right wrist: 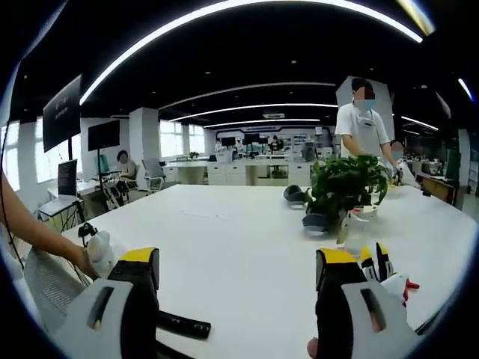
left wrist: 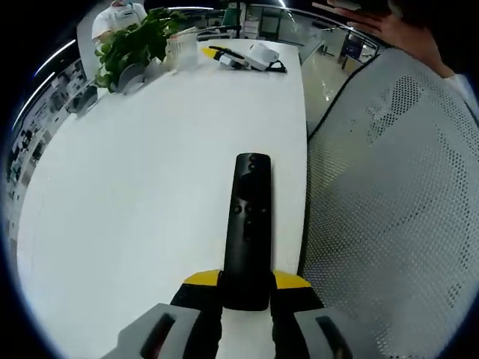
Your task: Press the specified remote control buttons in sequence, fully releasing each button before pressing the next.
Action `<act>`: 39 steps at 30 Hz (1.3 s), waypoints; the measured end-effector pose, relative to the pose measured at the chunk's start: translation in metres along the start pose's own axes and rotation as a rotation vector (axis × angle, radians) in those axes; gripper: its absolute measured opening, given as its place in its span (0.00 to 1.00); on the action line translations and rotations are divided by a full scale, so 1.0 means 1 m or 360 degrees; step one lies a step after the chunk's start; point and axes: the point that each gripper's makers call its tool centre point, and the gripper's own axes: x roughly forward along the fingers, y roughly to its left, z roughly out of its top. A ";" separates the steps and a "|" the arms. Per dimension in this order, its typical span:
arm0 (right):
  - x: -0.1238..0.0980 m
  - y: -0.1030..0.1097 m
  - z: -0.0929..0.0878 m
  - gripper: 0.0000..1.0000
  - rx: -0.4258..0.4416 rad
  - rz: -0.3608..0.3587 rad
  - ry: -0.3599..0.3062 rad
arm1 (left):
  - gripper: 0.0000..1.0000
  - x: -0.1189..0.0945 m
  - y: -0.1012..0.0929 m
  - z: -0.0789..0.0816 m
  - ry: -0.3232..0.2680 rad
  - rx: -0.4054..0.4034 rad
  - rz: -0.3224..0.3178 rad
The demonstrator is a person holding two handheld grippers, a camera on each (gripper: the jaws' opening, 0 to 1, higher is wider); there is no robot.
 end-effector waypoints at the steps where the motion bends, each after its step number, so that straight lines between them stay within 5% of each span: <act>1: 0.000 0.000 -0.001 0.89 -0.0001 -0.0003 0.0005 | 0.23 0.000 0.003 0.000 0.0002 0.0000 0.0005; 22: 0.001 -0.005 -0.002 0.85 -0.0013 -0.0048 0.0025 | 0.23 -0.018 0.086 0.016 0.0044 0.0056 0.0210; 39: 0.002 -0.009 -0.005 0.83 0.0006 -0.0077 0.0043 | 0.23 -0.024 0.149 0.028 0.0128 0.0154 0.0269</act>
